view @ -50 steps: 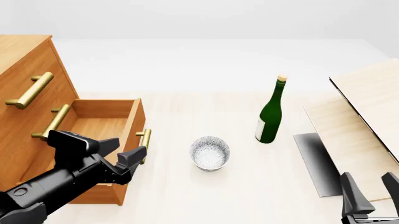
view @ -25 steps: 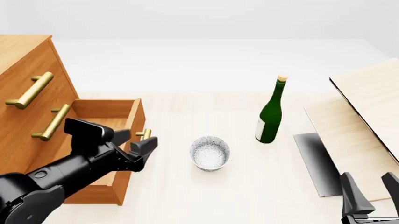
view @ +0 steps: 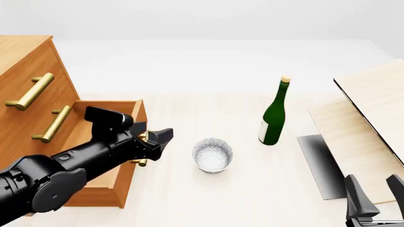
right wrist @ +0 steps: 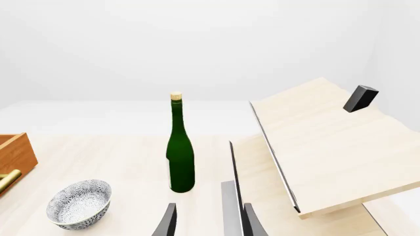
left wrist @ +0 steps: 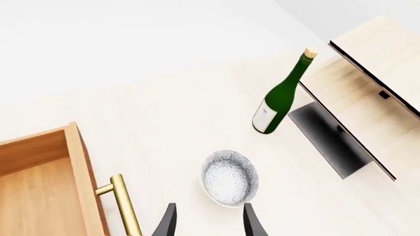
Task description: Put the bowl in the bottom drawer of the cabinet and close it.
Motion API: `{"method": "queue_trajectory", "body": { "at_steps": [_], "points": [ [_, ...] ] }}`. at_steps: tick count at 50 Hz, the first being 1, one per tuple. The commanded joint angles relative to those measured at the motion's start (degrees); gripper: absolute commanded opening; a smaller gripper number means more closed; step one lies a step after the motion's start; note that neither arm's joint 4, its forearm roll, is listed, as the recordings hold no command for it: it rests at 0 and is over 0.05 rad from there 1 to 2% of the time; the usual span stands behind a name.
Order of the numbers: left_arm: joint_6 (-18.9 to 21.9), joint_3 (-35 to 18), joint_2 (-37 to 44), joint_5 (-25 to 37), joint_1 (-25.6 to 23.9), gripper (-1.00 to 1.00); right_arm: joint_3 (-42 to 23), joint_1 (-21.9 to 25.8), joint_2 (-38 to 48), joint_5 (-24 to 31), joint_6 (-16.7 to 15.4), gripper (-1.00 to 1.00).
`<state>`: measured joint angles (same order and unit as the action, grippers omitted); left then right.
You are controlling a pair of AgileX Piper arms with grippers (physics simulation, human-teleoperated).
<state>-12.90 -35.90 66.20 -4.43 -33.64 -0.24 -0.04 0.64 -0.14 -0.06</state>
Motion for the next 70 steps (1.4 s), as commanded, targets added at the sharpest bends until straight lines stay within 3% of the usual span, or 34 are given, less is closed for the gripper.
{"method": "queue_trajectory", "body": {
  "at_steps": [1, 38, 70],
  "points": [
    [-1.04, -3.3, 3.74, 0.33, -1.06, 1.0, 0.0, 0.01, -0.02, 0.0, 0.01, 1.0],
    [-7.22, -11.82, 16.53, -0.06, -0.03, 1.0, 0.0, 0.0, -0.01, 0.0, 0.01, 1.0],
    [-10.4, -13.89, 26.05, -2.76, 0.72, 1.0, 0.0, -0.01, 0.0, 0.0, 0.0, 1.0]
  ]
}}
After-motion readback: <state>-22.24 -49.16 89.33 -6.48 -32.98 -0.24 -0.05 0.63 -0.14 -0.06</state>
